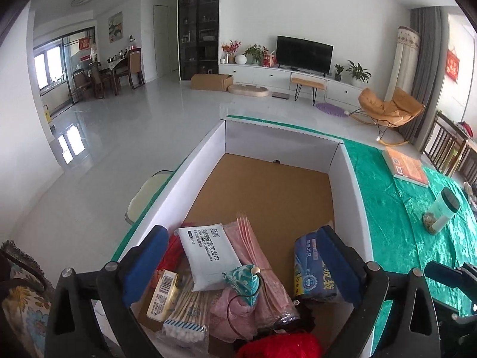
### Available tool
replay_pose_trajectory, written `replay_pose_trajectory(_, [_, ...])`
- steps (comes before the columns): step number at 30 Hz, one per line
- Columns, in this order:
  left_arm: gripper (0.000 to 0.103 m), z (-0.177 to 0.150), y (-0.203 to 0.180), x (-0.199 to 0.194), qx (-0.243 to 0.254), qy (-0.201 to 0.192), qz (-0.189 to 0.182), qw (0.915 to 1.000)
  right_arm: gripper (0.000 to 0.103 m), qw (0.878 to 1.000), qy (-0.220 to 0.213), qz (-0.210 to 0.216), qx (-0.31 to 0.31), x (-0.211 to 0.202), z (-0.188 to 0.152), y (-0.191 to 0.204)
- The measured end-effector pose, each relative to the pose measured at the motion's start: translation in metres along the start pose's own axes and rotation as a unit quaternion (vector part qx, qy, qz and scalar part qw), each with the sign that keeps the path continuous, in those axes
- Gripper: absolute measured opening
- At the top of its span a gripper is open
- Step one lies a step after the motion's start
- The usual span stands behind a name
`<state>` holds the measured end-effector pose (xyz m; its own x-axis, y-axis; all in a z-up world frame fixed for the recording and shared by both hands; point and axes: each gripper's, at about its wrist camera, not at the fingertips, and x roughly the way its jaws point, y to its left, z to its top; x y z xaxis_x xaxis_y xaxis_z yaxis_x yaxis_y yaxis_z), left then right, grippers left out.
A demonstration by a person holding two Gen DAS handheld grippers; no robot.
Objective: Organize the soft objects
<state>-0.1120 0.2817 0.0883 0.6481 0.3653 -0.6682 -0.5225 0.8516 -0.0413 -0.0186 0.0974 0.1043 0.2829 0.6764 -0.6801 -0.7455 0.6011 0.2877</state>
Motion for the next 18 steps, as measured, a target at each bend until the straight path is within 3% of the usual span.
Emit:
replay_pose_trajectory(3, [0.101, -0.002, -0.008, -0.01, 0.013, -0.007, 0.016, 0.9998, 0.066, 1.0, 0.002, -0.023, -0.018, -0.01, 0.001, 0.009])
replay_pose_trajectory(7, [0.1, -0.004, -0.019, -0.021, 0.058, -0.008, 0.066, 0.9961, 0.066, 0.999, 0.011, -0.037, -0.022, -0.018, 0.002, 0.012])
replay_pose_trajectory(11, [0.1, -0.007, -0.021, -0.025, 0.065, 0.01, 0.048, 0.9967, 0.066, 0.997, 0.023, -0.06, -0.036, -0.019, 0.004, 0.022])
replay_pose_trajectory(18, [0.1, -0.008, -0.014, -0.033, 0.05, 0.008, 0.039, 0.9979, 0.066, 0.994, 0.05, -0.08, -0.054, -0.011, 0.004, 0.037])
